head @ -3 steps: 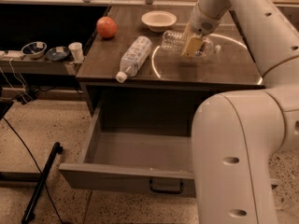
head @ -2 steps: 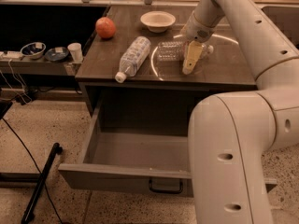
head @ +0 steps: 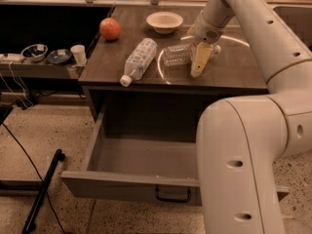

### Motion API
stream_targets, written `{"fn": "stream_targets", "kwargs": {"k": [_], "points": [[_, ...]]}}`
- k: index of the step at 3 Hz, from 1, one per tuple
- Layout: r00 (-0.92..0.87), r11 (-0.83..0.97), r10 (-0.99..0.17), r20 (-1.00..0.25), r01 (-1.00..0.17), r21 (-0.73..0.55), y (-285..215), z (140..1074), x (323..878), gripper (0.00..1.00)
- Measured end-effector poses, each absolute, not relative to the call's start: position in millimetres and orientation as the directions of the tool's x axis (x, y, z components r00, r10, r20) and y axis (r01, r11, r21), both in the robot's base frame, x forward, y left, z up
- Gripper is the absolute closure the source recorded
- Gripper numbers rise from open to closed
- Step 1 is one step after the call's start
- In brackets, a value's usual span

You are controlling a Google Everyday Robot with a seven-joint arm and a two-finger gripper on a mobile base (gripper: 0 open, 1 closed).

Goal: Pick water bottle from top drawer and place on counter

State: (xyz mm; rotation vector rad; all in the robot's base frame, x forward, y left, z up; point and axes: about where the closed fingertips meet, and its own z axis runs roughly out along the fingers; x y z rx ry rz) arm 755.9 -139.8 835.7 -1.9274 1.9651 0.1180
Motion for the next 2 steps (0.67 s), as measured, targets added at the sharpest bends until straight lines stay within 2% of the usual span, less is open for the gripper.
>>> {"fn": "stream_targets", "kwargs": {"k": [2], "points": [[0.059, 0.023, -0.939, -0.339, -0.972, -0.235, -153.2, 847.7, 750.1, 0.0]]}}
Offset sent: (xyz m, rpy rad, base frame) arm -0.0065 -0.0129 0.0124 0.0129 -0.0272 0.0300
